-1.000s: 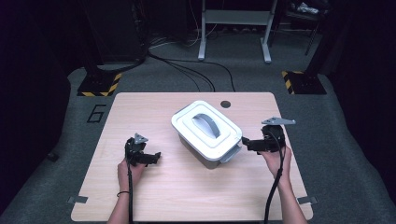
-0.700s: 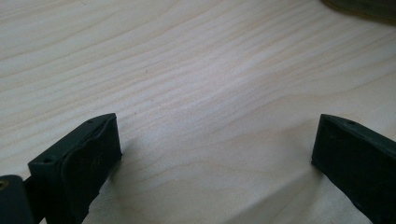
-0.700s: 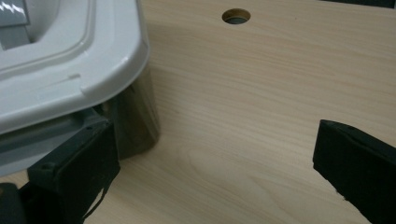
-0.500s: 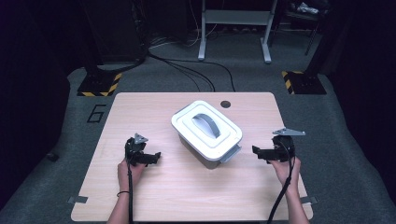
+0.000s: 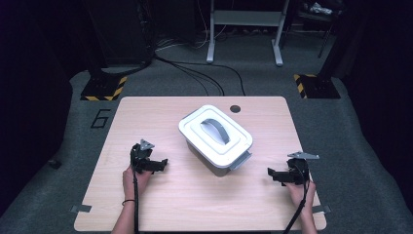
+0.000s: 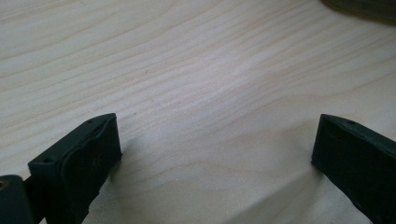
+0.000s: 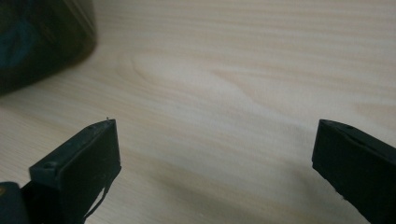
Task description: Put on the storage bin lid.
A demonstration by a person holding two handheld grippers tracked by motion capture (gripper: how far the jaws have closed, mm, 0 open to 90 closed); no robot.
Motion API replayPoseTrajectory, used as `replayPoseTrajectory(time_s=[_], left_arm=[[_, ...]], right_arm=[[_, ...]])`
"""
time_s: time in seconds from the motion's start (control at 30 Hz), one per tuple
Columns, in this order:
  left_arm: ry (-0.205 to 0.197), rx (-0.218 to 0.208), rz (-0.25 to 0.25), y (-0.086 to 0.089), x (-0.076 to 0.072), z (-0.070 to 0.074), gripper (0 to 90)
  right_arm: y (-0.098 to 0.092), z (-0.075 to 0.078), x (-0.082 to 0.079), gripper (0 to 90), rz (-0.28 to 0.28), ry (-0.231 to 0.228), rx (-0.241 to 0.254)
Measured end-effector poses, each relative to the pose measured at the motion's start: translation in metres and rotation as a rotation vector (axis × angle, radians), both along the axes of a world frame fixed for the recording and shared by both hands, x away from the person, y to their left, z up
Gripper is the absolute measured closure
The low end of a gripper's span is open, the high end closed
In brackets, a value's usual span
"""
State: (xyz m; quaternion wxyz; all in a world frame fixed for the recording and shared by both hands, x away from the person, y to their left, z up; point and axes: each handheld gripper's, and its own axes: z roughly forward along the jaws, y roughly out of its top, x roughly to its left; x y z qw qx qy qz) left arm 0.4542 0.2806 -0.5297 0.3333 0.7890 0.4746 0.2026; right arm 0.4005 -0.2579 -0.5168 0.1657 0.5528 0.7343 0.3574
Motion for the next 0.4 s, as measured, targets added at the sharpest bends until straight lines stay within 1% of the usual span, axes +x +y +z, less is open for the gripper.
replayPoseTrajectory(time_s=[0.03,0.1,0.13,0.17,0.2,0.23,0.27,0.3,0.4], left_arm=[[0.0,0.0,0.0,0.0,0.0,0.0,1.3],[0.0,0.0,0.0,0.0,0.0,0.0,1.3],[0.0,0.001,0.0,0.0,0.0,0.0,1.3],[0.0,0.0,0.0,0.0,0.0,0.0,1.3],[0.0,0.0,0.0,0.0,0.0,0.0,1.3],[0.0,0.0,0.0,0.0,0.0,0.0,1.3],[0.0,0.001,0.0,0.0,0.0,0.0,1.3],[0.0,0.0,0.0,0.0,0.0,0.0,1.3],[0.0,0.001,0.0,0.0,0.0,0.0,1.3]], right_arm=[[0.0,-0.004,-0.002,0.3,-0.003,0.005,-0.004],[0.001,-0.008,-0.005,0.0,-0.009,-0.026,-0.03],[0.002,-0.009,-0.006,0.0,-0.016,-0.033,-0.043],[0.002,-0.009,-0.007,0.0,-0.011,-0.038,-0.046],[0.003,-0.01,-0.007,0.0,-0.009,-0.042,-0.061],[0.005,-0.011,-0.007,0.0,-0.012,-0.045,-0.084],[0.008,-0.012,-0.007,0.0,-0.008,-0.052,-0.13],[0.011,-0.012,-0.007,0.0,-0.006,-0.051,-0.141],[0.011,-0.012,-0.008,0.0,0.0,-0.047,-0.138]])
